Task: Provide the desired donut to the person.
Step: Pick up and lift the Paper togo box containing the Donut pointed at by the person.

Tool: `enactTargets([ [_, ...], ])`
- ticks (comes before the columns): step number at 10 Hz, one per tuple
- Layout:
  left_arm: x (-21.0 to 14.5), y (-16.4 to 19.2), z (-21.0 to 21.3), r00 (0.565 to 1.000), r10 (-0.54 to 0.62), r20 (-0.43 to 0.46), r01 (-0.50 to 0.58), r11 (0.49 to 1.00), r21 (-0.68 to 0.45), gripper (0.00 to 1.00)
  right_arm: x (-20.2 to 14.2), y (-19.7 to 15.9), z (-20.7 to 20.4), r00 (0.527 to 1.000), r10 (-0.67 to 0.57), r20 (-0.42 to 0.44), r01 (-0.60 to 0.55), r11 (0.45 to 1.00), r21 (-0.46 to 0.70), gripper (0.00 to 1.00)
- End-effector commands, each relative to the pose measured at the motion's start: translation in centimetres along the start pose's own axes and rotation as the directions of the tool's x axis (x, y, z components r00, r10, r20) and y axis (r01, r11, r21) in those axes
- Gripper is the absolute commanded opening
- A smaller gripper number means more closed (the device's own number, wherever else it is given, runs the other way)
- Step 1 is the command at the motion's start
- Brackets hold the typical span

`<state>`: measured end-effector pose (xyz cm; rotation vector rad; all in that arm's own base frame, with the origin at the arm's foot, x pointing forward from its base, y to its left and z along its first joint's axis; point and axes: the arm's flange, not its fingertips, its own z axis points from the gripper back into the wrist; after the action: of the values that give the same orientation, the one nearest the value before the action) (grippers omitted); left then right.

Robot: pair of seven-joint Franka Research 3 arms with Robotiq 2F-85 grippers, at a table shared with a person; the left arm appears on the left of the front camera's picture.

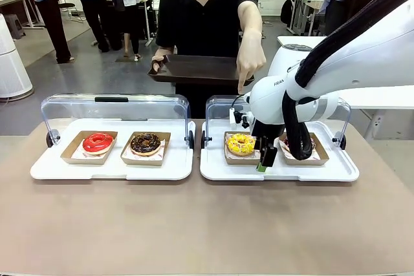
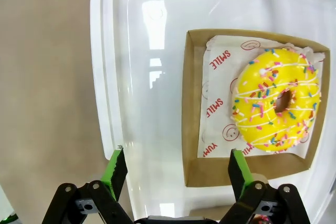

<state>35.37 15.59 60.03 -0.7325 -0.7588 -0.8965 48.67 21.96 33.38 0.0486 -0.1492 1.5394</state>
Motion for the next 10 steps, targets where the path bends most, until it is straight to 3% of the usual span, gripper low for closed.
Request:
enactTargets([
  [1,-0.13,-0.10,0.16,1.000,-0.008,-0.007,0.008,1.000,-0.004,1.00,-0.02,-0.78,-0.53,1.000,0.023,-0.021,-0.023,0.999,-0.026,1.00],
  [9,-0.13,-0.10,0.16,1.000,-0.008,-0.007,0.008,1.000,-0.004,1.00,-0.45,-1.32,-1.44,1.000,0.021,-0.016,-0.021,1.000,-0.014,1.00],
  [10,-0.13,-0.10,0.16,1.000,-0.008,-0.007,0.008,1.000,-0.004,1.00,-0.48,-1.31,-1.43,1.000,0.028,-0.011,-0.029,0.999,-0.016,0.93],
])
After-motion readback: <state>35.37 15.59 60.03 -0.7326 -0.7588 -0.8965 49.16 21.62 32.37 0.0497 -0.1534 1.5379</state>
